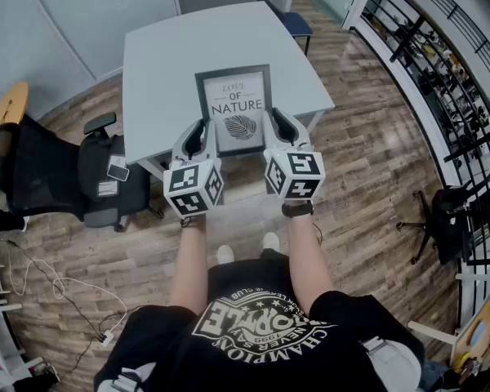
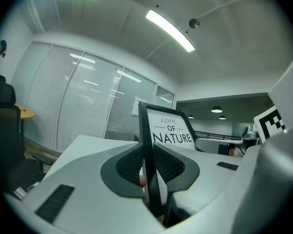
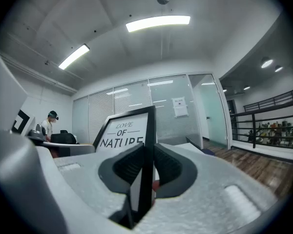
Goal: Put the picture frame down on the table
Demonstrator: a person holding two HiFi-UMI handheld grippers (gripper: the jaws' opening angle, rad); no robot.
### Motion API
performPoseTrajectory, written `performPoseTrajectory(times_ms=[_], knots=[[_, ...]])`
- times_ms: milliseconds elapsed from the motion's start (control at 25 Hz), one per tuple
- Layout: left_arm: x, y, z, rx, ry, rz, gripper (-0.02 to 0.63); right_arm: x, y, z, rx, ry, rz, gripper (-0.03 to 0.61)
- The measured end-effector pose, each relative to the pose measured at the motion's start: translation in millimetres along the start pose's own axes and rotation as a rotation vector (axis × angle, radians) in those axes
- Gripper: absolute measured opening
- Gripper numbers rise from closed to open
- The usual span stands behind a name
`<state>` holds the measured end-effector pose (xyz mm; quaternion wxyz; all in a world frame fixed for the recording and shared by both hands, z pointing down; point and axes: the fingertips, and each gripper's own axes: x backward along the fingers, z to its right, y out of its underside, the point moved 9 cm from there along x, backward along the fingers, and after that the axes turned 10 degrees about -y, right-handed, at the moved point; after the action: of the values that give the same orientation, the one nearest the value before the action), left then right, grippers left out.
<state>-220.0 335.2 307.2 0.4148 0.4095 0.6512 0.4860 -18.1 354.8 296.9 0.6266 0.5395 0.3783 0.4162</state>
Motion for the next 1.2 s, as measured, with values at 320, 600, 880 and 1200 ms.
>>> performPoseTrajectory(times_ms=[320, 600, 880, 1200], knots=[[-38, 1, 62, 0.005, -0.03, 0.013, 0.066, 6, -13, 73, 0.02, -0.035, 0.003, 0.063], [-65, 4, 125, -0.001, -0.068, 0.036, 0.066, 17, -22, 142, 0.006, -0.074, 0.015, 0.063], [-78, 14, 153, 0.0, -0.096, 0.018, 0.067, 21, -17, 177, -0.004, -0.117, 0.008, 0.063], [-123, 17, 134, 0.048, -0.102, 0.007, 0.067, -21, -8, 196, -0.011, -0.142, -0.014, 0.064]])
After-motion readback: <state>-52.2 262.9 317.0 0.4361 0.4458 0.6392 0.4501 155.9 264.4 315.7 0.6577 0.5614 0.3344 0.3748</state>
